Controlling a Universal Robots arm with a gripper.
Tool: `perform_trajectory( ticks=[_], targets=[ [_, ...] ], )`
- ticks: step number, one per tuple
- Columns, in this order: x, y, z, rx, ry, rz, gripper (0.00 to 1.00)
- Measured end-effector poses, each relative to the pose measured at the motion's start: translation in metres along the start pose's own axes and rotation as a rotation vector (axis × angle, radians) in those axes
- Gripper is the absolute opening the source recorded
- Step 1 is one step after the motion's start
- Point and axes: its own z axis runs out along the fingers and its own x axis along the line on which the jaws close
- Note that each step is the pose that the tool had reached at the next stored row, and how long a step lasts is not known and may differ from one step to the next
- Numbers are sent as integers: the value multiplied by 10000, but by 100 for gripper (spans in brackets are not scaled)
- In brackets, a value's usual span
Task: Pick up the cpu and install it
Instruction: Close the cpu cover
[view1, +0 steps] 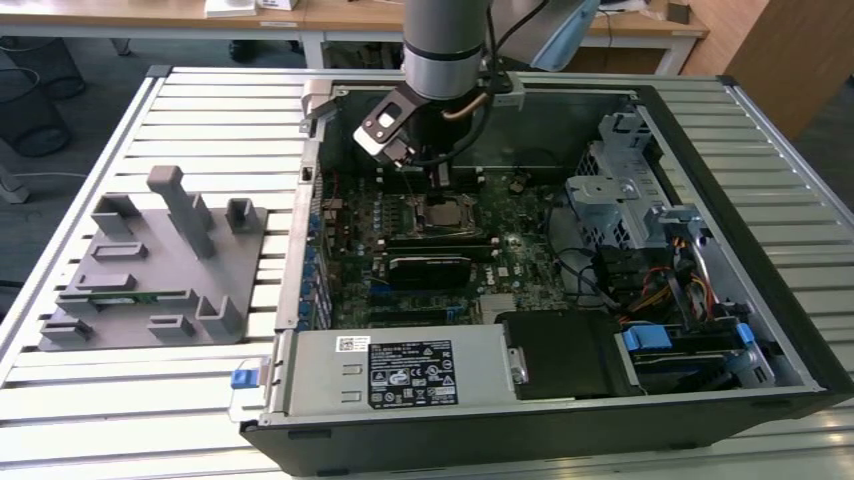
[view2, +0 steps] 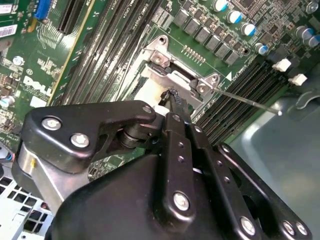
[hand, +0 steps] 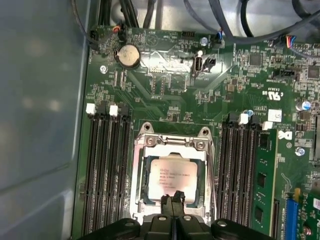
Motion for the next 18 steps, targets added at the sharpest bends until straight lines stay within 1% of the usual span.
perform_trajectory(
  ticks=[4, 9, 18],
  targets=[
    [1, -16, 35, 0, 0, 0, 11],
    [2, -38, 60, 1, -1, 0, 11],
    [7, -113, 104, 1, -1, 1, 11]
  ],
)
